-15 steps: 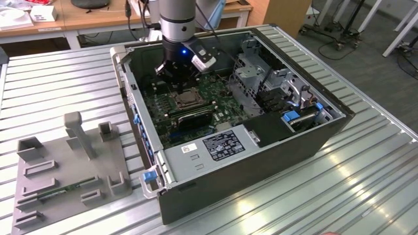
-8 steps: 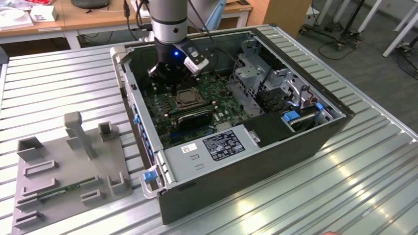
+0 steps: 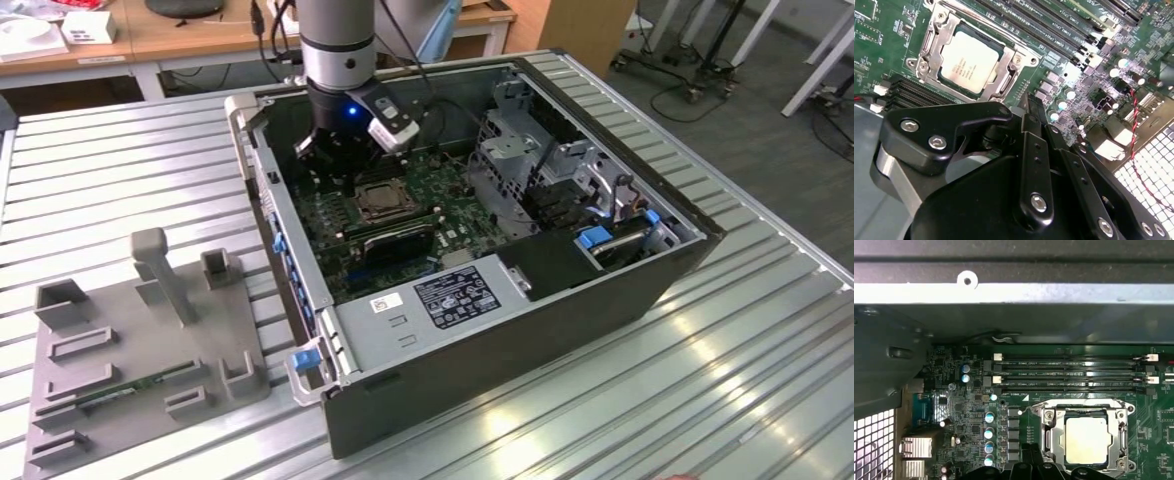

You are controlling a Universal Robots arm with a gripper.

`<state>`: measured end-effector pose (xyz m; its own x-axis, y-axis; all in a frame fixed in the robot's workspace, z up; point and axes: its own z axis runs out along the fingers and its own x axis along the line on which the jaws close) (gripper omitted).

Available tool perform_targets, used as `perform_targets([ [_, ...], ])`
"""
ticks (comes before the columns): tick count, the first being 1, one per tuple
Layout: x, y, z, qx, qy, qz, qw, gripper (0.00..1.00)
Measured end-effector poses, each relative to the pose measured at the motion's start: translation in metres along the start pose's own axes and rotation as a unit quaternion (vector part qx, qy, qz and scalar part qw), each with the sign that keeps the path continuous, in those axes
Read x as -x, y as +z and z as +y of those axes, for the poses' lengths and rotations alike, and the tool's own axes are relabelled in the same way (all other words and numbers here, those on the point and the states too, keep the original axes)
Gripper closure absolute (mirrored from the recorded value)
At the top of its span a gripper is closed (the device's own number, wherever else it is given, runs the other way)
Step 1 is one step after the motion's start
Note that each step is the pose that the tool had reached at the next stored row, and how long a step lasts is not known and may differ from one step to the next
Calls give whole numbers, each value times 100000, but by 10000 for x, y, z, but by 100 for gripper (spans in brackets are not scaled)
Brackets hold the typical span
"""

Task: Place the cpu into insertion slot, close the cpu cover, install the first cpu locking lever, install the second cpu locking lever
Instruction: 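Install the first cpu locking lever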

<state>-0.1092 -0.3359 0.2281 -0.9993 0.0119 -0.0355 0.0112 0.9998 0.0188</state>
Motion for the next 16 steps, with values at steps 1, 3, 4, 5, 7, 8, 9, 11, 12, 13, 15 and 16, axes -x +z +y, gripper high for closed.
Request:
perform_targets([
  [1,0,0,0,112,7,-59,100000,89],
  [3,0,-3,1,218,6,-200,100000,89],
  [4,-1,-6,2,248,9,-277,99999,89],
  [5,-4,-7,2,275,10,-375,99999,89],
  [7,-25,-9,2,281,3,-608,99998,89],
  [8,-41,-10,4,277,-6,-712,99997,89],
  [9,-56,-10,7,283,-14,-805,99996,89],
  [11,-86,-11,13,298,-31,-957,99995,89],
  [12,-102,-10,18,329,-31,-1050,99994,89],
  [13,-116,-10,22,382,-32,-1123,99993,89],
  [15,-141,-9,30,550,-35,-1275,99990,89],
  [16,-153,-8,36,660,-38,-1343,99989,89],
])
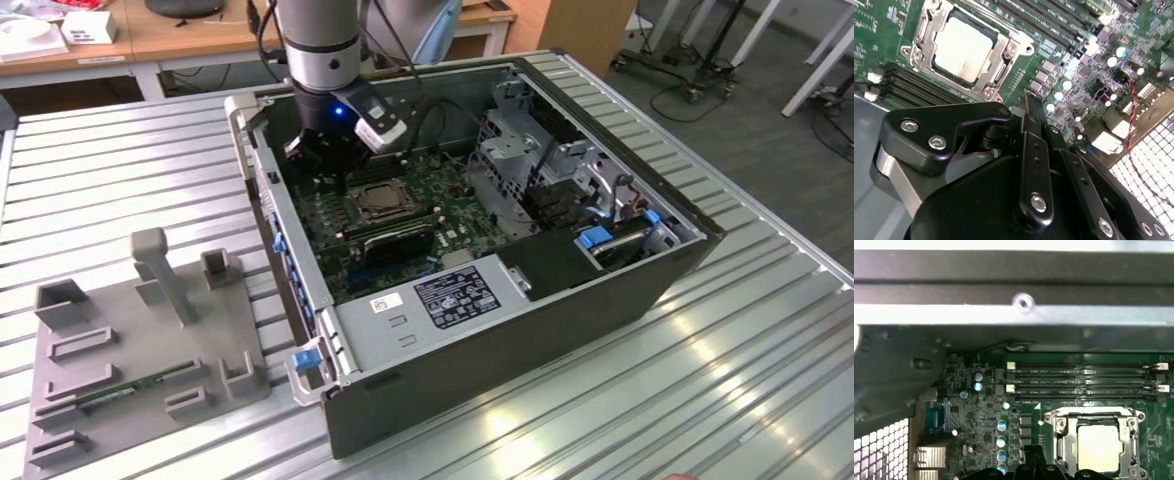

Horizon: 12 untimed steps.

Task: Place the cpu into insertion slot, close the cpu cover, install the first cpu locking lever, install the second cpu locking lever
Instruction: 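Install the first cpu locking lever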

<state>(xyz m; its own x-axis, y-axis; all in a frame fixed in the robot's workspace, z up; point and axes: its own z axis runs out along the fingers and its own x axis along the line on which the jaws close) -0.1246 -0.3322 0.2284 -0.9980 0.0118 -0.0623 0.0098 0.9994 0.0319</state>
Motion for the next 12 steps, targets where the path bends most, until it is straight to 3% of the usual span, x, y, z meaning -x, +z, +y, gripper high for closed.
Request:
perform_targets([
  [3,-28,1,18,560,29,-151,99998,89],
  [9,-57,0,35,2888,169,-505,99957,89],
  [12,-88,-2,39,3095,159,-853,99948,89],
])
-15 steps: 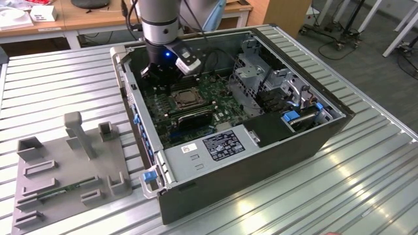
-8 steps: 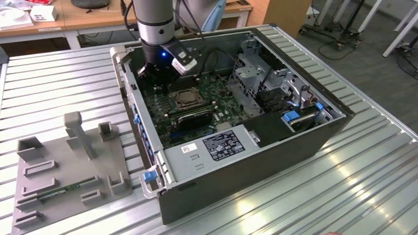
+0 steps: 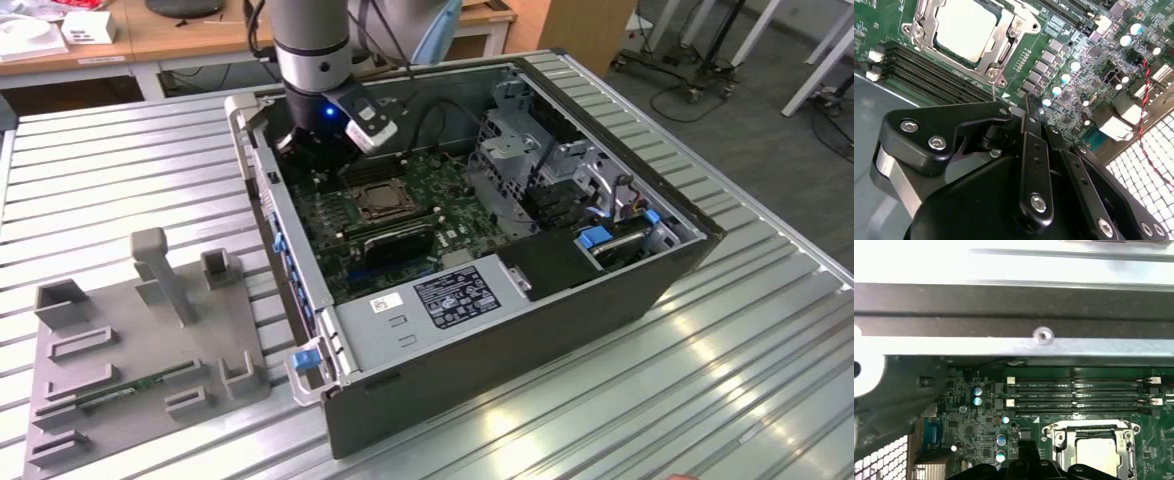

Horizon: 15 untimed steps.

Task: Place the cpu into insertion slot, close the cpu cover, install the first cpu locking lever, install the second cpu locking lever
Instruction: 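Install the first cpu locking lever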

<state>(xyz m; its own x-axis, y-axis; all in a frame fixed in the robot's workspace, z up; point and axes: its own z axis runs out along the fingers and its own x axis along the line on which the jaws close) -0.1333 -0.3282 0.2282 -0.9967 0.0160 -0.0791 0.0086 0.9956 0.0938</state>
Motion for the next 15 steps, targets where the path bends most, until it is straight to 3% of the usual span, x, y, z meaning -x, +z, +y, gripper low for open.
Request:
perform_targets([
  [4,-33,-7,10,42,-40,-489,99999,89],
  [11,-31,-95,21,141,-136,-1482,99989,89],
  [15,-30,-109,23,195,-141,-1662,99986,89],
])
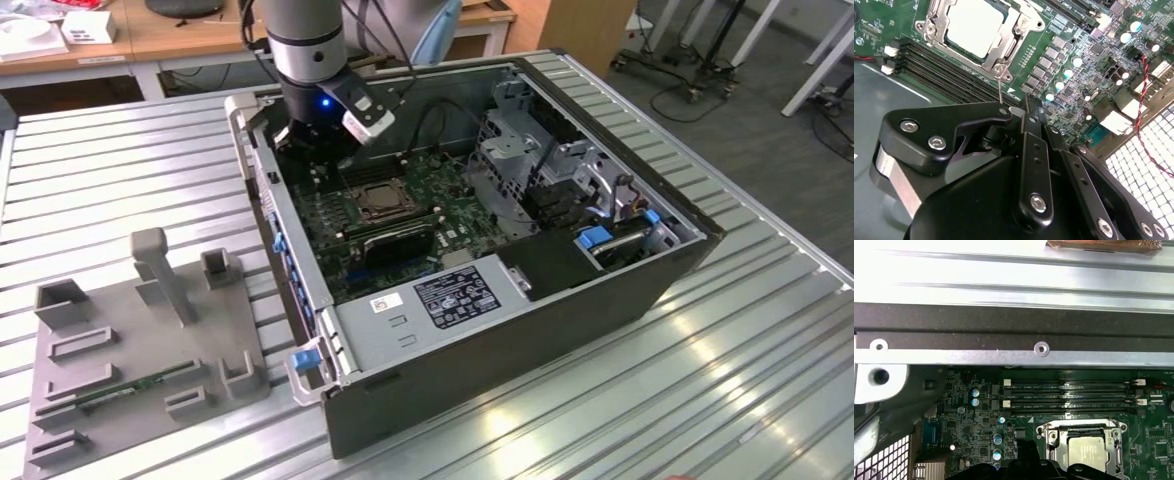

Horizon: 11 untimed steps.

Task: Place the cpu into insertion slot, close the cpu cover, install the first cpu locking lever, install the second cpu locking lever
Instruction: 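Install the first cpu locking lever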

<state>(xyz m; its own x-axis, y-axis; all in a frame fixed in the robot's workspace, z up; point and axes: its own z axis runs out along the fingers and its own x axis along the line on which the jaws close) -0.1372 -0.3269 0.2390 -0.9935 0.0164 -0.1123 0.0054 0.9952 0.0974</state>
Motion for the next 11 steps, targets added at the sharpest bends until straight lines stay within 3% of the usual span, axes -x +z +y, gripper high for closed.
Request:
perform_targets([
  [2,0,0,0,39,4,-1,100000,89],
  [3,-1,-2,0,443,52,12,99999,89],
  [6,-1,-1,0,2469,281,19,99969,89],
  [7,-1,-1,0,2810,320,20,99960,89],
  [8,-1,-1,0,3032,346,23,99953,89],
  [11,2,-1,-1,3070,436,13,99952,89],
])
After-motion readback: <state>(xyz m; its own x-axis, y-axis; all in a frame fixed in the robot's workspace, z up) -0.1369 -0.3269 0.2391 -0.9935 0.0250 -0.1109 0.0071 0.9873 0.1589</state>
